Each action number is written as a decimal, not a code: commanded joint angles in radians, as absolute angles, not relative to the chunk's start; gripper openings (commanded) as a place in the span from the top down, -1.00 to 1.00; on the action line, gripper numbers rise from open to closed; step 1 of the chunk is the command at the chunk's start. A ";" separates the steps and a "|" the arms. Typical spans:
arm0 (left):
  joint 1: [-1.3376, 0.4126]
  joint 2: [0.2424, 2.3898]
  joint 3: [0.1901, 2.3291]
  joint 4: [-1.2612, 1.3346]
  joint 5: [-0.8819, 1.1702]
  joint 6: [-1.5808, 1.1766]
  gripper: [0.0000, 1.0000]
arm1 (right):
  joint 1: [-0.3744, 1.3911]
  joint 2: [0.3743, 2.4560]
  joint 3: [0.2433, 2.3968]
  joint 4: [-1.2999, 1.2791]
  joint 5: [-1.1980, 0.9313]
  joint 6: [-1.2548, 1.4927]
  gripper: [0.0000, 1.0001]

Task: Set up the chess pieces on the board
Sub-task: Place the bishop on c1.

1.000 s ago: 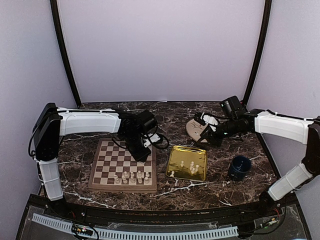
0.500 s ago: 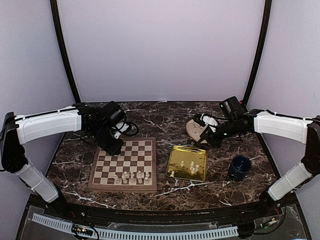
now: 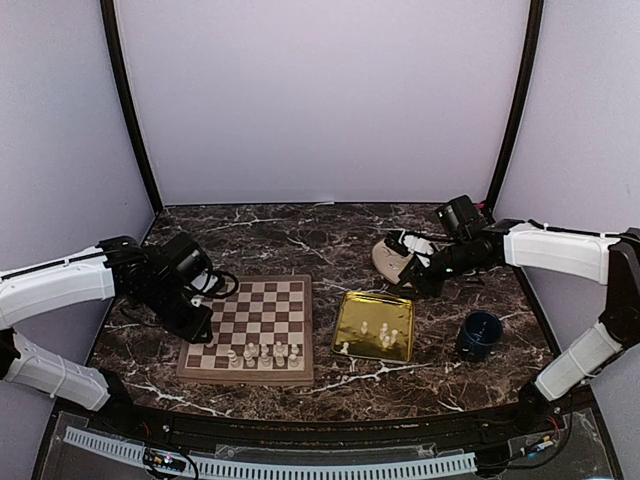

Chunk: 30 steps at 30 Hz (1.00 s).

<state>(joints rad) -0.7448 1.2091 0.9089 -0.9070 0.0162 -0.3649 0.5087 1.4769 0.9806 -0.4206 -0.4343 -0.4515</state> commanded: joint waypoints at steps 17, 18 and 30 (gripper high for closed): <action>-0.750 1.267 0.813 -0.804 0.151 -0.413 0.71 | 0.506 1.501 1.006 -0.437 -0.454 -0.469 0.14; -0.750 1.267 0.814 -0.802 0.148 -0.415 0.71 | 0.506 1.500 1.006 -0.436 -0.454 -0.469 0.14; -0.752 1.302 0.819 -0.798 0.148 -0.414 0.71 | 0.506 1.496 1.003 -0.439 -0.449 -0.475 0.14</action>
